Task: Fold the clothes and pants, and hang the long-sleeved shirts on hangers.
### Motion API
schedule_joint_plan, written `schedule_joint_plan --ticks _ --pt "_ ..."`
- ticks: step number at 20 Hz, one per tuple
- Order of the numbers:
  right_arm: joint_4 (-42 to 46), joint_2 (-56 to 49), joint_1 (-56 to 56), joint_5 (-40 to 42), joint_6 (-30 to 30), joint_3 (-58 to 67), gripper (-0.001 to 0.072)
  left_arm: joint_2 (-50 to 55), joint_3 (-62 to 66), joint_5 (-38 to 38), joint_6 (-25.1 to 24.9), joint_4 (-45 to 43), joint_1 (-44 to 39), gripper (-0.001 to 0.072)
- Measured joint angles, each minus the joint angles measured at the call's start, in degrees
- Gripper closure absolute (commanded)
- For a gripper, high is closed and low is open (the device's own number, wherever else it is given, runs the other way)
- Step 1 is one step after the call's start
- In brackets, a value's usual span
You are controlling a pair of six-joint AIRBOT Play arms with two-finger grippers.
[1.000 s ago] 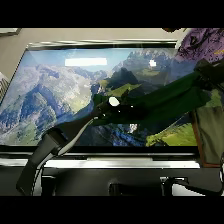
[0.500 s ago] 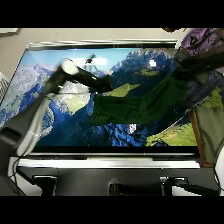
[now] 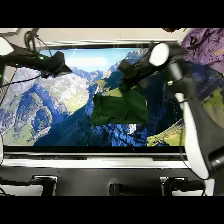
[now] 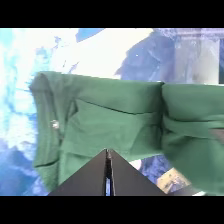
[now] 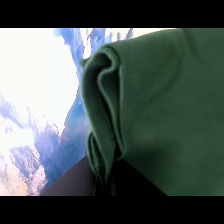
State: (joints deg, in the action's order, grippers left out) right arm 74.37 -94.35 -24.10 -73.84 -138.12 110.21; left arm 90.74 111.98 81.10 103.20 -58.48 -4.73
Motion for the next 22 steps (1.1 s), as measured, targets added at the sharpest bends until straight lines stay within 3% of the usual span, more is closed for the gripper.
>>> schedule_joint_plan --ticks 14,17,18,22 --pt "-1.49 -12.44 -6.43 7.02 -2.49 0.0 0.0679 -1.36 0.02 2.43 -2.36 -0.28 2.21 0.0686" --pt "-1.79 -13.57 -6.47 7.8 -1.62 0.0 0.0425 -1.33 0.02 2.49 -2.58 -0.33 2.23 0.0686" --pt "-2.23 -13.81 -6.47 8.02 -0.68 0.0 0.0303 -1.31 0.02 2.51 -2.64 -0.42 2.23 0.0686" --pt "-4.46 -13.53 -6.36 9.01 5.09 0.0 0.021 -1.22 0.02 2.51 -2.67 -0.92 2.23 0.0686"
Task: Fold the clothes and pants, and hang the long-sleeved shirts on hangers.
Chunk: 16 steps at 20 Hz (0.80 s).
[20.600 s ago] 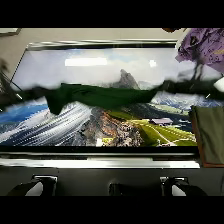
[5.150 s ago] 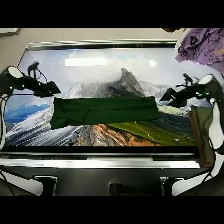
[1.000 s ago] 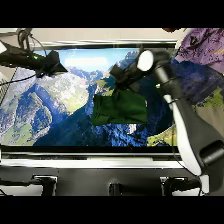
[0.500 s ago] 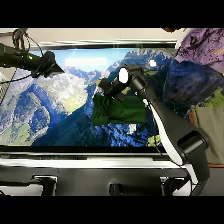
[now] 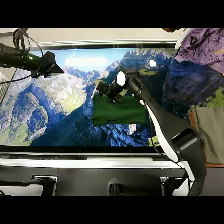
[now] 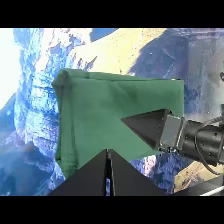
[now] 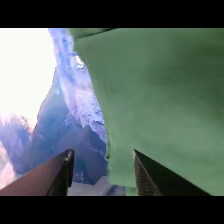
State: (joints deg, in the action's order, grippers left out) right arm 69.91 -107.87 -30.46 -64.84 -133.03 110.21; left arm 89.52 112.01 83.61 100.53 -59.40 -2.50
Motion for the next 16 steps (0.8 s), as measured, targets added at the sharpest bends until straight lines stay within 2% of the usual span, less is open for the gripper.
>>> schedule_joint_plan --ticks 2,4,5,11,14,16 --pt "-0.72 1.25 0.79 0.35 2.71 0.0 0.0183 0.02 0.0 -0.02 0.0 -0.11 0.0 0.0686" --pt "-2.08 3.23 3.1 -0.39 5.53 0.0 0.0102 0.04 0.0 0.0 0.0 -0.17 0.0 0.0686" --pt "-3.06 4.42 4.96 -1.2 7.37 0.0 0.0091 0.04 -0.02 -0.02 0.0 -0.17 0.0 0.0686" --pt "-8.07 10.08 26.27 -14.12 24.28 -1.66 0.0092 0.07 -0.02 -0.02 -0.02 -0.24 0.04 0.0686" --pt "-12.72 10.73 36.61 -17.9 33.53 -9.97 0.0092 0.04 0.0 -0.02 -0.02 -0.24 0.04 0.0686" --pt "-18.12 10.93 41.44 -17.11 39.6 -18.67 0.0094 0.07 -0.02 -0.02 -0.02 -0.24 0.04 0.0686"
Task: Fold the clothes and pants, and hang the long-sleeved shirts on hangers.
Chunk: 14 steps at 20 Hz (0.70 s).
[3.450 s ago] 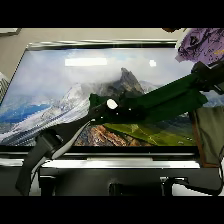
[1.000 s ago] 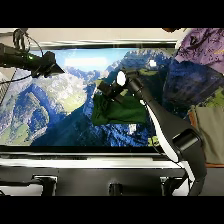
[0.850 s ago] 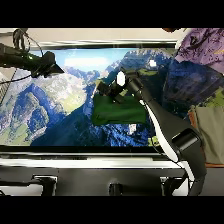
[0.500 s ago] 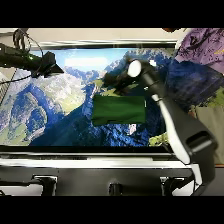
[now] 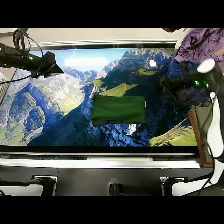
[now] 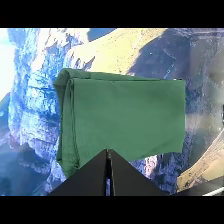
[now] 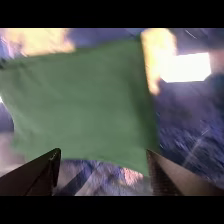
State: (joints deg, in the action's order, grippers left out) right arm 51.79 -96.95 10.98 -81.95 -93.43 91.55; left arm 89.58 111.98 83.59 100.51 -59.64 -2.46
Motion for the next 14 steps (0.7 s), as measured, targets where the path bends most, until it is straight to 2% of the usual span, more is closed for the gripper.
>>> schedule_joint_plan --ticks 4,9,11,13,14 --pt "-10.21 -0.76 3.48 5.86 10.8 -15.04 0.0095 -0.02 0.02 0.0 0.0 0.0 0.0 0.0686" --pt "-17.68 -4.9 1.77 10.99 18.99 -21.62 0.0137 0.0 0.0 -0.39 0.0 0.02 0.0 0.0686" --pt "-19.71 -6.03 0.72 12.68 20.48 -22.32 0.0197 0.0 0.02 -0.46 0.0 0.0 0.0 0.0686" --pt "-21.0 -6.73 -0.39 14.45 21.44 -22.71 0.0343 0.0 0.02 -0.61 0.0 0.02 0.0 0.0686" --pt "-21.22 -6.97 -0.96 15.41 21.59 -22.82 0.0457 0.0 0.02 -0.61 0.0 0.02 0.0 0.0686"
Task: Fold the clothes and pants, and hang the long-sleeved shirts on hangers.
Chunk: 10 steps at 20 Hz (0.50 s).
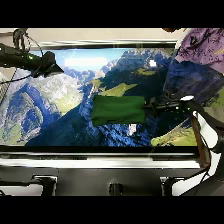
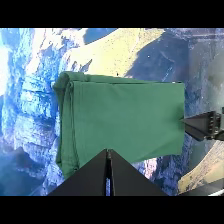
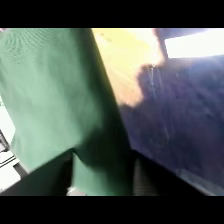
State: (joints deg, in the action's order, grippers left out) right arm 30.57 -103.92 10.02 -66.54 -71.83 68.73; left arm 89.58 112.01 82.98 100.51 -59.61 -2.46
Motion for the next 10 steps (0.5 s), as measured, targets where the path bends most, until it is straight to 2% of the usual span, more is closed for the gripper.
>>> schedule_joint_plan --ticks 1,2,6,10 --pt "-0.17 -0.17 -0.52 0.85 0.28 -0.07 0.0606 -0.02 0.0 0.0 0.0 0.0 0.0 0.0686" --pt "-0.26 -0.33 -1.05 1.88 0.37 -0.02 0.0683 -0.02 0.0 0.0 0.0 0.0 0.0 0.0686" --pt "-2.16 -0.46 -1.57 0.68 -0.92 4.57 0.0685 0.0 0.0 -0.02 0.0 0.0 0.0 0.0685" --pt "1.31 -0.46 2.23 -0.59 -10.25 18.71 0.0685 0.0 0.0 -0.04 0.0 0.0 0.0 0.0686"
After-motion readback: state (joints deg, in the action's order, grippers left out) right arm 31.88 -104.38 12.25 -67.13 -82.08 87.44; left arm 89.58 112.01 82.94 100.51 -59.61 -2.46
